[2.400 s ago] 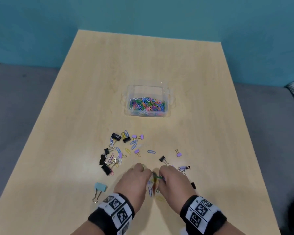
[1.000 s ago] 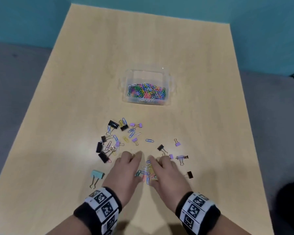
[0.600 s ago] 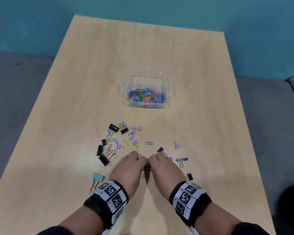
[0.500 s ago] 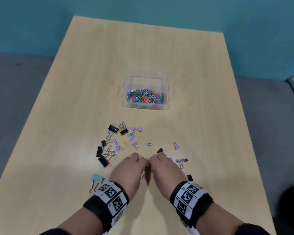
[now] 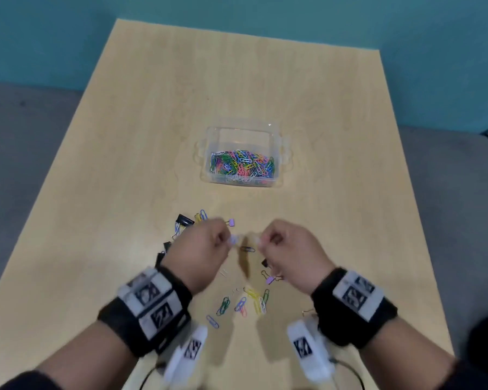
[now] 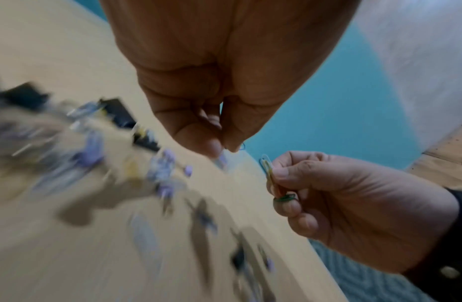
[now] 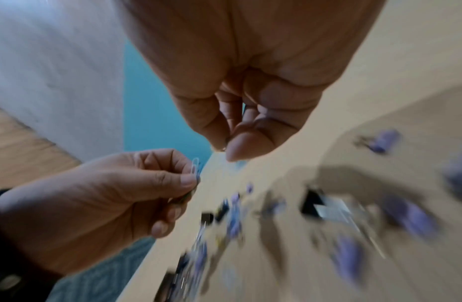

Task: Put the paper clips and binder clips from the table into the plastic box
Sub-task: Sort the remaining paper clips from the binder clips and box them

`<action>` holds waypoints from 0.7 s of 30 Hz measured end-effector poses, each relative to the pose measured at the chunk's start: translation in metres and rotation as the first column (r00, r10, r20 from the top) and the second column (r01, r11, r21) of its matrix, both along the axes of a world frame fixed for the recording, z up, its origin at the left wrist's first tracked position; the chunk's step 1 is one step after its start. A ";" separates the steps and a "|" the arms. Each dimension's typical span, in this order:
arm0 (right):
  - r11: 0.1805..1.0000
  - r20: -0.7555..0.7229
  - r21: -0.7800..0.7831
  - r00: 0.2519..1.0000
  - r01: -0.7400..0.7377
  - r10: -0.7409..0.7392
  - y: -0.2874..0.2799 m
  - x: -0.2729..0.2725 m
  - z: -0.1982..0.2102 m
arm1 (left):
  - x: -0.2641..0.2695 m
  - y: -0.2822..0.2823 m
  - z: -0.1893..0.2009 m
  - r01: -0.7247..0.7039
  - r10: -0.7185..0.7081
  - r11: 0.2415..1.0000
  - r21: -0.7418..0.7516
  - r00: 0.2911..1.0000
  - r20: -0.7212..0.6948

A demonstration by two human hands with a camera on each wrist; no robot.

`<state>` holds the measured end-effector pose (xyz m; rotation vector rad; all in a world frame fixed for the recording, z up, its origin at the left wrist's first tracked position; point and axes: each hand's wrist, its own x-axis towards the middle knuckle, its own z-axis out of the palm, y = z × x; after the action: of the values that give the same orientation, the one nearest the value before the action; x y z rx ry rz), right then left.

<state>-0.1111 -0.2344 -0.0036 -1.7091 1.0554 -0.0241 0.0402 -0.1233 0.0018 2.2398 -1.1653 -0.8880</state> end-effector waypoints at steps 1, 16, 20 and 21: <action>0.999 0.019 -0.045 1.000 0.018 -0.017 -0.017 0.012 0.006 | 0.012 -0.015 0.006 -0.013 0.015 0.999 -0.038 0.998 0.056; 0.784 -0.240 -0.541 0.949 -0.305 0.203 -0.050 0.039 0.017 | 0.047 -0.029 0.005 -0.049 0.088 0.985 -0.163 0.966 0.242; 0.585 -0.429 -0.479 0.756 -0.654 0.494 0.028 -0.006 -0.005 | -0.018 0.053 -0.017 0.212 -0.185 0.976 -0.053 0.929 0.320; 0.562 -0.426 -0.484 0.742 -0.670 0.518 0.040 -0.011 -0.013 | -0.030 0.065 -0.024 0.262 -0.241 0.965 -0.012 0.905 0.349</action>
<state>-0.1223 -0.1947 -0.0165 -2.6798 0.5767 0.3242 0.0105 -0.0582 -0.0224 2.2904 -1.6481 -0.5501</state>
